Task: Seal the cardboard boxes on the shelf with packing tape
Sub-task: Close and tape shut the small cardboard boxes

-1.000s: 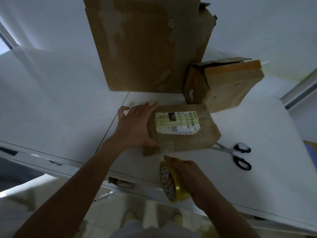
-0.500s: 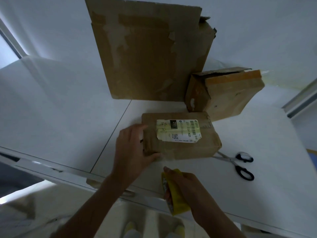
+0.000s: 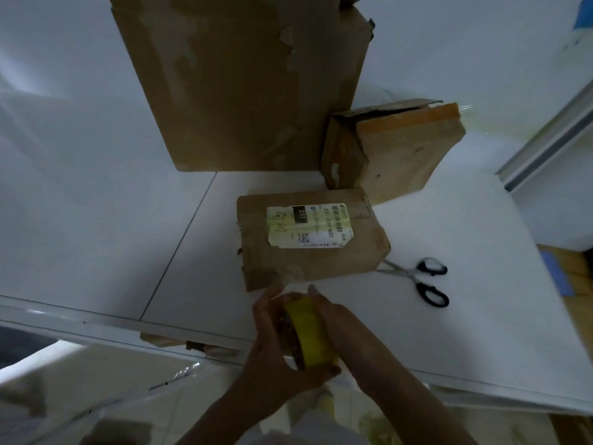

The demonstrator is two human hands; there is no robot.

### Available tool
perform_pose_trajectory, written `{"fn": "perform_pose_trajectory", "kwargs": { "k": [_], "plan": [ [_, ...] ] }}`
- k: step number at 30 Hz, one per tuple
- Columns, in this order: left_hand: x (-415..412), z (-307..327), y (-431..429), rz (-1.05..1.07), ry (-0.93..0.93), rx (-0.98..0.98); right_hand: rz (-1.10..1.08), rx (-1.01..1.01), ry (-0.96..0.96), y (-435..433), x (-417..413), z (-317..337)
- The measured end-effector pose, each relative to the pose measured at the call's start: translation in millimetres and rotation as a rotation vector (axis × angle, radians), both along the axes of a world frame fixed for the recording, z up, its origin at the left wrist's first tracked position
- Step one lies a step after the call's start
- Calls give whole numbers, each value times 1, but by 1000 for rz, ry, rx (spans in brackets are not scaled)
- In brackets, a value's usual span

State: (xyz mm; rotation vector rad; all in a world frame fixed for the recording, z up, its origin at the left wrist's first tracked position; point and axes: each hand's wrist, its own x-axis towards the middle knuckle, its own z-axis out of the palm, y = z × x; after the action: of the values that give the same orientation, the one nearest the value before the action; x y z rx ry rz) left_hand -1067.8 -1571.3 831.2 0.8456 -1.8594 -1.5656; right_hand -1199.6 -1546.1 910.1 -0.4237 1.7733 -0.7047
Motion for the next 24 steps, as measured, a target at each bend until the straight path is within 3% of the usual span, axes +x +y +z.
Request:
{"fn": "perform_pose_trajectory", "kwargs": {
  "k": [3,8,10,14,18,24],
  "plan": [
    [-1,6,-1,16,46,5,-14,-144,123,14,-31,-4],
    [2,10,-4,26,71,205,-59,-166,1074,47,-115,-29],
    [4,11,-7,38,70,249,74,-65,1267,59,-145,-52],
    [5,10,-22,63,64,265,206,-83,1287,70,-170,-70],
    [10,12,-40,85,20,252,96,-148,1108,71,-171,-53],
    [16,18,-43,-5,25,341,130,110,1008,74,-177,-27]
  ]
}}
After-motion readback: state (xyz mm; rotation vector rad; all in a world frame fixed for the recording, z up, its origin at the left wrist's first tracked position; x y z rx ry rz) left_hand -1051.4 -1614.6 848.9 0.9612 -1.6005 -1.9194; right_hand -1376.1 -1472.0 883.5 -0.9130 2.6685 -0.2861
